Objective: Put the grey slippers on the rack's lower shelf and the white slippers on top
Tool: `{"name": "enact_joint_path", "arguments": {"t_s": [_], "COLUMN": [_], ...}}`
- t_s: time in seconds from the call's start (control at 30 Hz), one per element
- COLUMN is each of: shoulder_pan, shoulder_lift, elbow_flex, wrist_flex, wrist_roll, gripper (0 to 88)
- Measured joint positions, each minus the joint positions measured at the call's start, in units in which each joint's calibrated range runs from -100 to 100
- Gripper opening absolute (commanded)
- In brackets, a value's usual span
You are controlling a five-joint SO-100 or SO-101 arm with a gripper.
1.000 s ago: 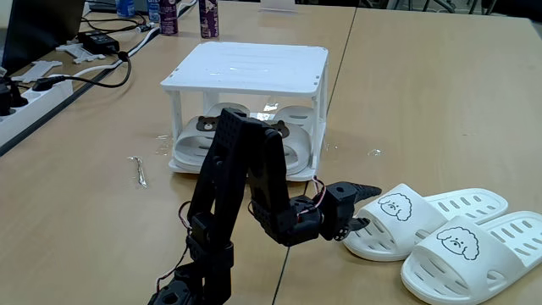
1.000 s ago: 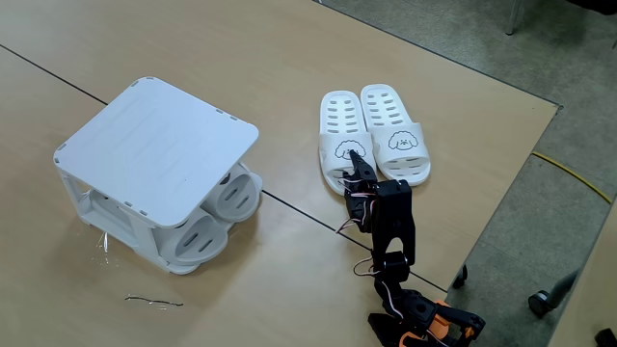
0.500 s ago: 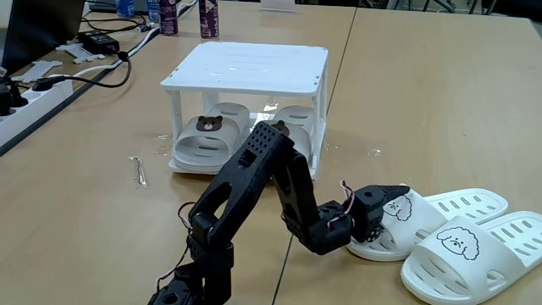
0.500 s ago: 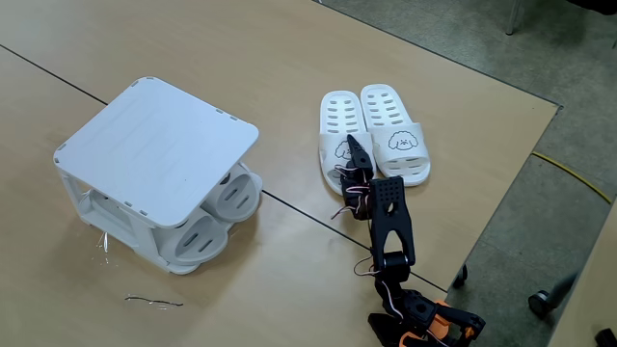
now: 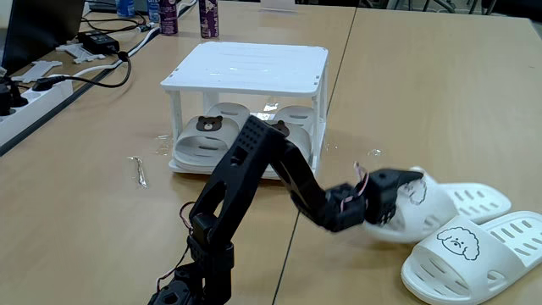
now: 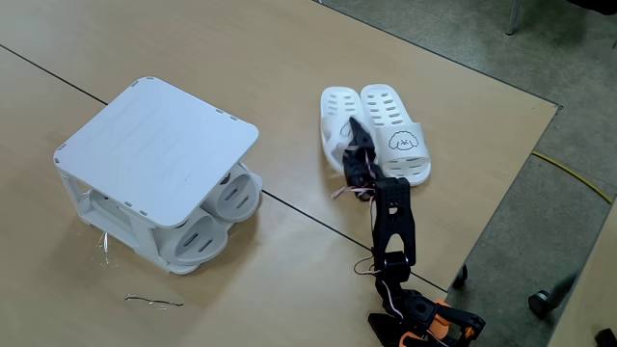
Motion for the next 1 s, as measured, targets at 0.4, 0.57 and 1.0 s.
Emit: {"name": "enact_joint_path", "arguments": {"t_s": [0.4,0.57,1.0], "shoulder_pan": [3.2,3.2,-11.2], "shoulder_lift": [-24.2,-32.1,-56.8], "elbow_flex": [-26.8,-35.9,-42.0], "wrist_flex": [52.1,68.0,88.9], "wrist_roll": [0.0,0.0,0.0], "gripper": [0.7,0.7,0.7]}}
